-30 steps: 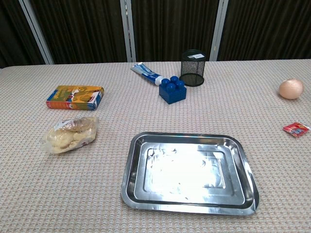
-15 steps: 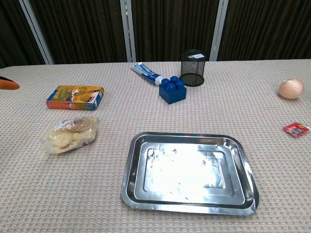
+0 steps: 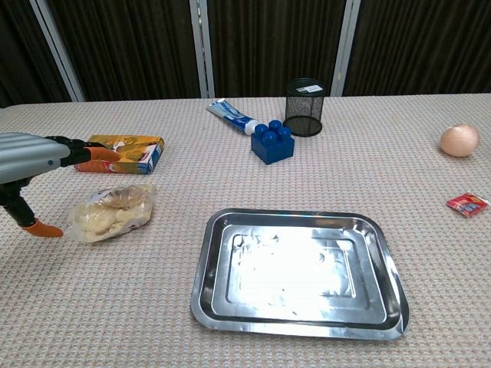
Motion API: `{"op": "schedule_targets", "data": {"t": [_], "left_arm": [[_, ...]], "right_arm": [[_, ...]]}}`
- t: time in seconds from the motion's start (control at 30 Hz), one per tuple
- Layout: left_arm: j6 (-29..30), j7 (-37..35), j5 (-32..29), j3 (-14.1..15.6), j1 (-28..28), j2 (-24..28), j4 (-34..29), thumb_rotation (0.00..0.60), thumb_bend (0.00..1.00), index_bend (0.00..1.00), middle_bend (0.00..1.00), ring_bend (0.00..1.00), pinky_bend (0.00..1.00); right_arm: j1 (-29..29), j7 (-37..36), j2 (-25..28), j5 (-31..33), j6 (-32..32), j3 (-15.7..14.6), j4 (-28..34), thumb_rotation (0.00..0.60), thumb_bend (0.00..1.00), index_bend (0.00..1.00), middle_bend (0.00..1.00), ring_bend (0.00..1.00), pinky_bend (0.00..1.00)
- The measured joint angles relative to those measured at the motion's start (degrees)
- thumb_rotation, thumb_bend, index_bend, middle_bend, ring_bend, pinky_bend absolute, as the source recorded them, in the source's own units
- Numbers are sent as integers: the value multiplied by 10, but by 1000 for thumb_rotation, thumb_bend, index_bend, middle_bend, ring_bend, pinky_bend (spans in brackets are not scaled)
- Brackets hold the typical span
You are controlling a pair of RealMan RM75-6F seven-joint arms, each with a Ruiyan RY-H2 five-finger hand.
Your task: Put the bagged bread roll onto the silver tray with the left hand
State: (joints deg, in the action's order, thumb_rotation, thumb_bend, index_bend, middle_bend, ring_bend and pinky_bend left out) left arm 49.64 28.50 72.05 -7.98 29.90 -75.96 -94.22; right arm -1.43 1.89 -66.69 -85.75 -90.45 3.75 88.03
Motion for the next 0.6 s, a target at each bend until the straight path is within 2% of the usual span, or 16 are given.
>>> {"op": "schedule_targets", "data": {"t": [0.3, 0.37, 0.4, 0.47, 0.53, 0.6], "left_arm": [[-30, 42, -77, -4, 43, -48, 41, 600, 174, 42, 0, 0, 0], [-38, 46, -96, -4, 51, -58, 51, 600, 217, 67, 0, 0, 0], [-42, 46, -104, -4, 55, -62, 55, 600, 270, 109, 0, 0, 21], [-52, 45, -123, -6, 65, -71, 64, 600, 378, 234, 6, 20, 148], [-57, 40, -137, -9, 73, -82, 73, 600, 471, 413, 85, 136, 358], [-55, 30, -140, -12, 76, -90, 78, 600, 514, 508, 159, 223, 447]], "right_arm": [[-5, -3, 0, 4, -3, 0, -3, 600, 95, 57, 0, 0, 7], [-5, -4, 0, 5, -3, 0, -4, 600, 95, 57, 0, 0, 7], [-5, -4, 0, 5, -3, 0, -4, 600, 95, 56, 0, 0, 7], [-5, -4, 0, 4, -3, 0, -3, 600, 95, 56, 0, 0, 7], [-5, -3, -1, 4, -3, 0, -3, 600, 96, 56, 0, 0, 7], [-5, -3, -1, 4, -4, 0, -3, 600, 95, 57, 0, 0, 7]]}}
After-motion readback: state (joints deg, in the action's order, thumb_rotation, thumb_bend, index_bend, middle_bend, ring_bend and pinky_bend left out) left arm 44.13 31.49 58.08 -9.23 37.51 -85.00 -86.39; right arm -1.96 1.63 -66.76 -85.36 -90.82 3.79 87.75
